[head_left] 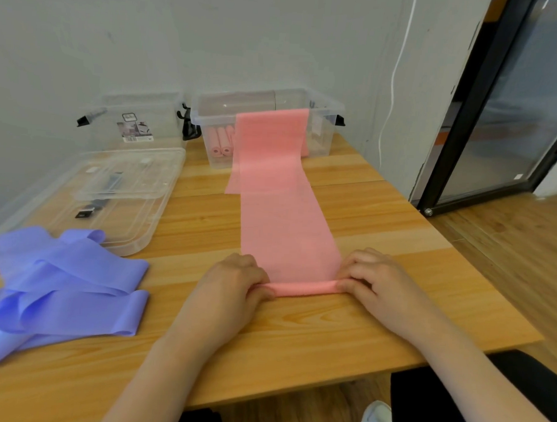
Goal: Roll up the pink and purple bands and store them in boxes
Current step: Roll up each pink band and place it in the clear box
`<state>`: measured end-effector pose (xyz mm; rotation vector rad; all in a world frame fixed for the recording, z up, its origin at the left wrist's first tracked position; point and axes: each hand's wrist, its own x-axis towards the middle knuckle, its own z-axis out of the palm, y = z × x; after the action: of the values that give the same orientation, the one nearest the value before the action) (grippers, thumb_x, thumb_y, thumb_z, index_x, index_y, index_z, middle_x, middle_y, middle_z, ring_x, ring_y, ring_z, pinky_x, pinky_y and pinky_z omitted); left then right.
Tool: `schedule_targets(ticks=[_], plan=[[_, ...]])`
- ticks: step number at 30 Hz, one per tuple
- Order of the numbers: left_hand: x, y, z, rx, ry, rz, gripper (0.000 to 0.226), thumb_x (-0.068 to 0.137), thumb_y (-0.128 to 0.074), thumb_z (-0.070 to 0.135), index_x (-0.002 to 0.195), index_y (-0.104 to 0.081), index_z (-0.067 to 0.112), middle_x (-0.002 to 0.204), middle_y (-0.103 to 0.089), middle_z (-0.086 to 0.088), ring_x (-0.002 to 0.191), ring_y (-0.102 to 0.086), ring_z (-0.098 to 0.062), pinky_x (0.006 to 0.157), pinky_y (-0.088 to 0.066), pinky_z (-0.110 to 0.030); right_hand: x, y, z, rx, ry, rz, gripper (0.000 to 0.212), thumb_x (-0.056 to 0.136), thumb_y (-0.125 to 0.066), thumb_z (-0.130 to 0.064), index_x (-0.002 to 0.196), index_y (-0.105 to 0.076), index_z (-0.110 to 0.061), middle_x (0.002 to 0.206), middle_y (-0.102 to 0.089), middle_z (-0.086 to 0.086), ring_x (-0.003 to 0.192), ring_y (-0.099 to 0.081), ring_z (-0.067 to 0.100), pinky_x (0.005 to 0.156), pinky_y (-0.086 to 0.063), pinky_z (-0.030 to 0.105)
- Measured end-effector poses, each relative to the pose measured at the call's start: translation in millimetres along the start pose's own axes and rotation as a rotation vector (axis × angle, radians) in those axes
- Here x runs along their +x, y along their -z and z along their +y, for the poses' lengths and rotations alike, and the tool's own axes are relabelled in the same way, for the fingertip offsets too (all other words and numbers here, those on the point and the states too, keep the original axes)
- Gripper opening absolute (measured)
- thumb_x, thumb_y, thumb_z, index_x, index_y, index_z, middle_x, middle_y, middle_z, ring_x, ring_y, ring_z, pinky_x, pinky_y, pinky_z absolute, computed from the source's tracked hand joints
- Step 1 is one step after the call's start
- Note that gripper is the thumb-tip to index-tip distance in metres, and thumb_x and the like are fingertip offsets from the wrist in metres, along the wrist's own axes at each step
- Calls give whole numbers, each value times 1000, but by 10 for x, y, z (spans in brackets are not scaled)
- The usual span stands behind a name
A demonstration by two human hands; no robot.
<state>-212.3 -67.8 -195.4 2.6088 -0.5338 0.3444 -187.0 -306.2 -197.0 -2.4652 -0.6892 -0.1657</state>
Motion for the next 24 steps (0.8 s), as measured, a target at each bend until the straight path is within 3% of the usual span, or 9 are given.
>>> schedule_targets(ticks=[3, 6, 9, 11, 14, 18, 21, 24], plan=[[-15, 12, 43, -34, 29, 31, 24, 84, -54, 36, 92, -68, 19, 86, -64, 4, 83, -57, -14, 73, -41, -23, -11, 22, -27, 12, -17, -44, 20, 70, -76, -28, 88, -69, -29, 84, -51, -26, 91, -46, -4, 86, -33, 19], [-29, 24, 47, -72, 43, 57, 19, 81, -68, 30, 97, -60, 24, 84, -59, 12, 77, -53, -5, 66, -36, -13, -22, 33, -27, 39, -68, 10, 25, 75, -73, -25, 76, -54, -42, 81, -54, -21, 85, -48, 3, 77, -35, 16], [-14, -3, -13, -43, -19, 5, 22, 69, -78, 32, 83, -67, 20, 80, -54, 13, 75, -46, -4, 66, -32, -7, -23, 22, -4, 27, -45, 23, 15, 80, -68, -24, 74, -59, -36, 81, -54, -20, 85, -50, 5, 81, -38, 24], [-10, 7, -4, -18, -10, 21, 17, 75, -71, 33, 79, -70, 16, 77, -59, 7, 74, -50, -8, 64, -37, -13, -17, 21, 0, 15, -6, -5, 2, 79, -69, -25, 81, -69, -26, 85, -54, -21, 90, -49, -1, 87, -37, 27], [-25, 10, 31, -29, 27, 54, 19, 82, -60, 33, 87, -70, 18, 81, -64, 6, 76, -56, -11, 67, -38, -17, -20, 24, -7, 14, -8, -35, 19, 72, -75, -25, 91, -72, -24, 87, -53, -24, 93, -47, -4, 86, -33, 18], [-26, 2, 3, -57, 9, 35, 21, 74, -74, 31, 91, -66, 21, 80, -50, 19, 72, -43, 5, 68, -33, -7, -24, 39, -15, 88, -70, 39, 15, 77, -71, -18, 82, -64, -30, 84, -61, -17, 83, -54, 0, 74, -37, 11], [-16, -2, -1, -38, 7, 39, 13, 77, -70, 29, 82, -71, 17, 79, -54, 13, 71, -45, 1, 68, -36, -14, -26, 38, 0, 88, -45, 43, 8, 77, -71, -19, 79, -68, -26, 82, -60, -16, 84, -54, 1, 78, -39, 16], [-17, 6, 27, -7, 30, 38, 26, 80, -53, 34, 83, -72, 16, 80, -64, 4, 77, -58, -15, 69, -46, -28, -25, 36, 0, 53, -20, -22, 18, 68, -78, -23, 85, -72, -22, 86, -57, -20, 90, -50, -1, 83, -36, 13]])
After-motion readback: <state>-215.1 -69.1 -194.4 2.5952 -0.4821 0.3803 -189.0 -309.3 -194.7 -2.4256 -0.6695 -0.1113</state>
